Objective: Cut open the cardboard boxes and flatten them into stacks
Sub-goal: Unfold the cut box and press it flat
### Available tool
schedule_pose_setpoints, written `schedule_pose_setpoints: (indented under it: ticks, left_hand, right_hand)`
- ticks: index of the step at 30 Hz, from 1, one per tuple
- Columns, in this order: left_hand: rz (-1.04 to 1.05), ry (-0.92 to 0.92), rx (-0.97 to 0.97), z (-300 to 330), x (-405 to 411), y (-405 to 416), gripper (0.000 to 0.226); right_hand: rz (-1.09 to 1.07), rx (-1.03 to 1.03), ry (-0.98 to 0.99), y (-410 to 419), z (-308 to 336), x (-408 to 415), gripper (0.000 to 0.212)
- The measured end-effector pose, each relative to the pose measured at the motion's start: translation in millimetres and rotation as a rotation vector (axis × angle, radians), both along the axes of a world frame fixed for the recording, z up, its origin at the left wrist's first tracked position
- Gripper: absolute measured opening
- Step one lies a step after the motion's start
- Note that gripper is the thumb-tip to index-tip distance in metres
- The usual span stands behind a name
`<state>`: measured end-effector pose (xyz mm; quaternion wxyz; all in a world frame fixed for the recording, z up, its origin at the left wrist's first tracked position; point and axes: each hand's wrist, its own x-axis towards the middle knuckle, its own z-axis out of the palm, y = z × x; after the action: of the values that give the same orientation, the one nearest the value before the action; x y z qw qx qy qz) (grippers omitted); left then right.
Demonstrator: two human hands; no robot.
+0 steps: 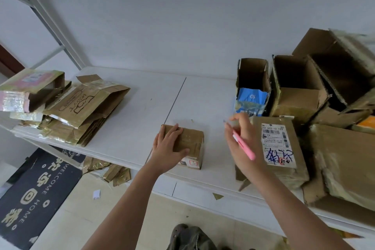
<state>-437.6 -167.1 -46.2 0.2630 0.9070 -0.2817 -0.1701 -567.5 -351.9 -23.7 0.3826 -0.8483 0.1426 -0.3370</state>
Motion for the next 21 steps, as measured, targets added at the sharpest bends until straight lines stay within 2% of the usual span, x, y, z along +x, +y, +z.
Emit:
schedule_pose_setpoints:
  ticks: [2,5,7,10,13,15,17,18,21]
  left_hand:
    - [-0.092,0.006,-0.090,-1,-6,-10,0.055]
    - [-0.195,-0.040,-0.132,-3,-11,-27,0.049]
    - [-0.192,-0.042,-0.145,-1,-9,-34,0.053]
    - [-0.093,-0.047,-0.144,3,-7,-33,0.077]
    - [0.138,0.005,-0.001,6,-8,-28,0.115]
    - [0.266,0.112,0.040,9,-12,-25,0.133]
    - [0.350,0.255,-0.051,9,-15,-22,0.138]
    - [0.379,0.307,-0.104,8,-16,-20,0.137]
    - [0.442,0.355,-0.216,10,-13,-11,0.133]
  right_hand:
    - [-0.130,-0.300,0.180,-31,8,-11,0.011]
    - [-0.280,-0.536,0.659,-64,9,-32,0.021]
    - [-0.338,-0.545,0.872,-77,7,-43,0.032]
    - [-0.380,-0.500,0.989,-83,9,-51,0.039]
    - [-0.414,-0.500,0.986,-76,14,-47,0.048]
    - [-0.322,-0.488,0.801,-65,16,-34,0.052]
    - [-0.073,-0.327,0.581,-46,14,-14,0.041]
    - [0.082,-0.215,0.531,-34,11,-2,0.040]
    - [0.395,-0.008,0.525,2,-6,27,0.045]
